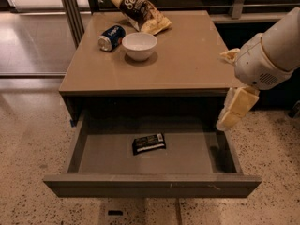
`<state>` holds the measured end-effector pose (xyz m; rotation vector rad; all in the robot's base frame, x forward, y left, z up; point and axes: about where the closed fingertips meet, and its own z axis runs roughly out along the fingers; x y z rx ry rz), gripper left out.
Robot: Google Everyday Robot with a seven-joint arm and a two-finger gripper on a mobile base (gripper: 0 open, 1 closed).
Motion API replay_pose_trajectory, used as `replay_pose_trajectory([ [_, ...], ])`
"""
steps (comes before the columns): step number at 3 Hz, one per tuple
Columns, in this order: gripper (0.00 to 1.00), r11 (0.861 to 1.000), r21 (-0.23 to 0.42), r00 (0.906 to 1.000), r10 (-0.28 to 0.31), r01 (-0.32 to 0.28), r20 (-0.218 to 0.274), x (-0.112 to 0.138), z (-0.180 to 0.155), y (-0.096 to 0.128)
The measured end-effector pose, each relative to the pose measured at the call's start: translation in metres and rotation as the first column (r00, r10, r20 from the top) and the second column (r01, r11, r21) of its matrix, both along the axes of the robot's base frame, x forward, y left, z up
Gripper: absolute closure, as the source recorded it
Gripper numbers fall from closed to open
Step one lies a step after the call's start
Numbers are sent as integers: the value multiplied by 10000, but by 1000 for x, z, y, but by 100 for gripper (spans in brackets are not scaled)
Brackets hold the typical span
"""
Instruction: Pick rxbar chocolate from top drawer and place on counter
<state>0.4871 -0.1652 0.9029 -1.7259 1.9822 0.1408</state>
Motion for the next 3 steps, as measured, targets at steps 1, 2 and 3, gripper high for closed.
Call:
replay_pose_trajectory([
  [1,0,9947,1020,9996,-91,118,-276,3,-38,16],
  [2,0,9811,1936,9982,167,-53,-572,5,-74,39],
  [3,0,9753,2116,9891,896,-633,-1171,10,-111,70],
])
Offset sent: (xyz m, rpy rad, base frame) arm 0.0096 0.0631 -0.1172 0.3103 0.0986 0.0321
